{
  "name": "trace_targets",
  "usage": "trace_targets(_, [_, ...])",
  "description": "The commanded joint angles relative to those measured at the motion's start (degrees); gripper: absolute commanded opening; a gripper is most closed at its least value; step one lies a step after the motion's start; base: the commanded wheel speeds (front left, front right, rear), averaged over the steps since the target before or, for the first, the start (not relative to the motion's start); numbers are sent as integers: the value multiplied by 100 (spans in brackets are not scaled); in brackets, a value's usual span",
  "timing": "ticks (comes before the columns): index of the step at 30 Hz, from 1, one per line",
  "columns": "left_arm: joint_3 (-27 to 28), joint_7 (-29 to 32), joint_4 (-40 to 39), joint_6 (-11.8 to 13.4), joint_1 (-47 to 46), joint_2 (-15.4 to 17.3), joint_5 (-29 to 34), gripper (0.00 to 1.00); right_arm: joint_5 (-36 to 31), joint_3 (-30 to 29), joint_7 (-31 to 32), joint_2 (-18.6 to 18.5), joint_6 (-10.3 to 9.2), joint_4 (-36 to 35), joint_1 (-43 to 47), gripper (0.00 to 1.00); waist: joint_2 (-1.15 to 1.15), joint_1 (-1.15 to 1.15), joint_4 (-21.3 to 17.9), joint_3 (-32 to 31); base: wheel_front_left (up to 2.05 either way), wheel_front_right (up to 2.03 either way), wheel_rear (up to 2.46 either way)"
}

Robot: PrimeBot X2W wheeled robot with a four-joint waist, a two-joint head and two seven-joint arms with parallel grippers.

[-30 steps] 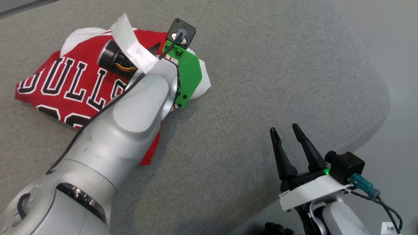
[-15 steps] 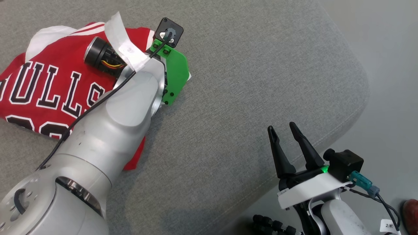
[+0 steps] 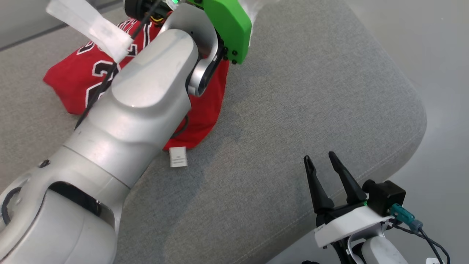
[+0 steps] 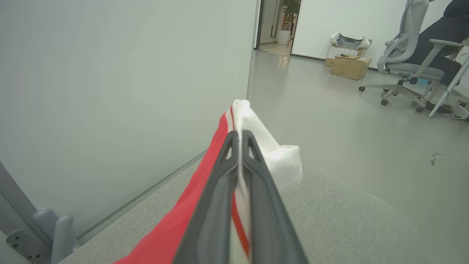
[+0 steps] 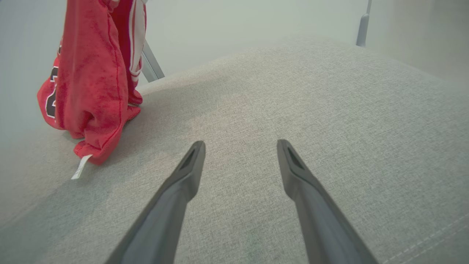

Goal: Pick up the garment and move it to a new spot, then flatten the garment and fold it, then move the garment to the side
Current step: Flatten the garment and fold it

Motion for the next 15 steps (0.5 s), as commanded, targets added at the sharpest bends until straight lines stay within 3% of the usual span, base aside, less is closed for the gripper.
trace_targets(1, [63, -75, -65, -54, -196, 13, -212, 0, -64, 33, -20, -8, 0, 23, 118, 100, 0, 0, 248, -498, 0, 0, 0])
trace_targets(5, [380, -401, -177, -41, -663, 3, -956, 0, -173, 55, -20, -10, 0, 62, 254, 100, 0, 0, 311, -818, 0, 0, 0])
trace_targets(11, [509, -825, 18, 115, -1139, 8, -1461, 0, -272, -159, -20, -5, 0, 52, 376, 100, 0, 0, 541, -996, 0, 0, 0])
trace_targets(15, [996, -1164, 292, -40, -479, 14, -2193, 0, -391, -296, -20, -8, 0, 6, 470, 100, 0, 0, 850, -1019, 0, 0, 0])
